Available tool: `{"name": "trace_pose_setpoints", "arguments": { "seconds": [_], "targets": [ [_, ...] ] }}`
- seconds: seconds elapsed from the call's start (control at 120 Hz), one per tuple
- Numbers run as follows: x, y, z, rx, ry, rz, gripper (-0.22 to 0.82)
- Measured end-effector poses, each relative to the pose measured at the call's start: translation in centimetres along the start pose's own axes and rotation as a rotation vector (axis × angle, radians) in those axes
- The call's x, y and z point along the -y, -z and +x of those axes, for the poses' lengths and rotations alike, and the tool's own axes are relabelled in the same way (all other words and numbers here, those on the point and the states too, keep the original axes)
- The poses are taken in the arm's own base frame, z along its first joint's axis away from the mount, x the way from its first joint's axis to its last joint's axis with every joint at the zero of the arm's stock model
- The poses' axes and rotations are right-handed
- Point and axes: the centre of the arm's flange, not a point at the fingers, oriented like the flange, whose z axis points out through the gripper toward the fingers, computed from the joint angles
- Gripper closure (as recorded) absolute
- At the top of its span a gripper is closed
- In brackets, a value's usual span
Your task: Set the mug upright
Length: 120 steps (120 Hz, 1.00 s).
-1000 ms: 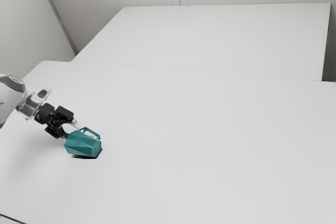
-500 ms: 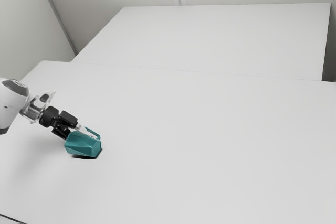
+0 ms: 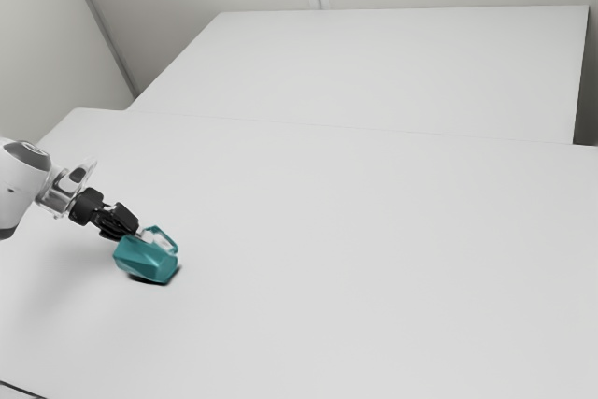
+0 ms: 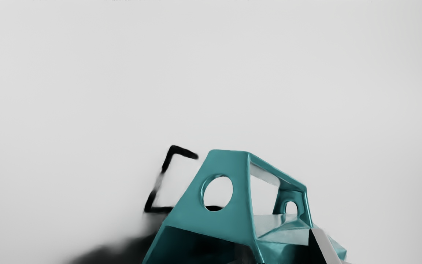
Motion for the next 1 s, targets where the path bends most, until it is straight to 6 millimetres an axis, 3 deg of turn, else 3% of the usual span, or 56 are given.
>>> {"name": "trace_pose_setpoints", "arguments": {
  "seconds": [0.433,0.617,0.8,1.0],
  "targets": [
    [-2.9,2.6,2.4,-0.027,-0.096,0.047,0.78],
    [-7.0,3.5,4.7,0.024,-0.187,0.115,0.79],
    [-13.2,4.1,9.7,0.15,-0.34,0.308,0.79],
    [-14.7,2.9,12.0,0.252,-0.405,0.608,0.79]
  ]
}}
